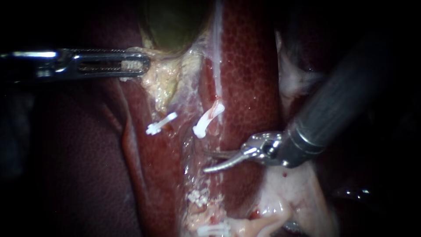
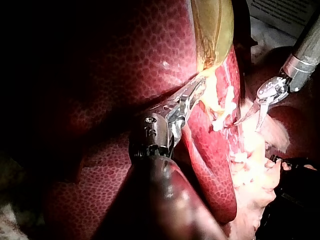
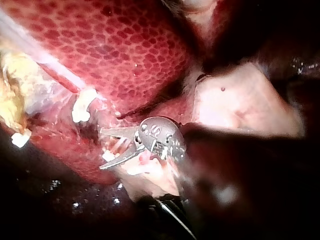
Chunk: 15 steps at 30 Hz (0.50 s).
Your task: Go back from the cut right tube
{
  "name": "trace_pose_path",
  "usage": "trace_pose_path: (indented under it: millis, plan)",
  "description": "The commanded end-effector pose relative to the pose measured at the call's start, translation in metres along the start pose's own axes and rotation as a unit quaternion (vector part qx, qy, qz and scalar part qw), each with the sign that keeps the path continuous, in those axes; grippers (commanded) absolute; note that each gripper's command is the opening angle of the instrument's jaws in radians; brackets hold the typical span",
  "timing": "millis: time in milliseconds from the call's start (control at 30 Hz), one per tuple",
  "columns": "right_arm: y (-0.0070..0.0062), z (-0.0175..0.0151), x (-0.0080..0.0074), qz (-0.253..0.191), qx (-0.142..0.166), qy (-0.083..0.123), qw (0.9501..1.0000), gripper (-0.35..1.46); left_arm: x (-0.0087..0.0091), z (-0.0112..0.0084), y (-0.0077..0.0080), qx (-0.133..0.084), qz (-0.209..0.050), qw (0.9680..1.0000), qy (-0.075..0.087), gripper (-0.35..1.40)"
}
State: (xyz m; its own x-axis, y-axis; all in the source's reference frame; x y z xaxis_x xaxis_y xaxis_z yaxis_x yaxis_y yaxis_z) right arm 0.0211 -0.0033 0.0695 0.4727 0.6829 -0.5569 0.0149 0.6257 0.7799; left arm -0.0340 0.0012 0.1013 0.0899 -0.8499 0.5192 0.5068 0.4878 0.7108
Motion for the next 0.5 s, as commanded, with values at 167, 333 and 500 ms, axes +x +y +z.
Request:
trace_pose_path:
  millis: [167, 333, 500]
  plan:
    - [-0.0003, -0.0028, 0.0001, -0.065, -0.026, 0.007, 0.9975, 1.43, 0.0000, 0.0000, 0.0000, 0.001, 0.000, 1.0000, 0.000, -0.35]
    - [-0.0007, -0.0056, 0.0015, -0.107, -0.038, 0.009, 0.9935, 1.43, 0.0000, 0.0000, 0.0000, 0.001, 0.000, 1.0000, 0.000, -0.35]
    - [-0.0020, -0.0082, 0.0040, -0.138, -0.060, 0.012, 0.9886, 1.43, 0.0000, 0.0000, 0.0001, 0.001, 0.000, 1.0000, 0.000, -0.35]
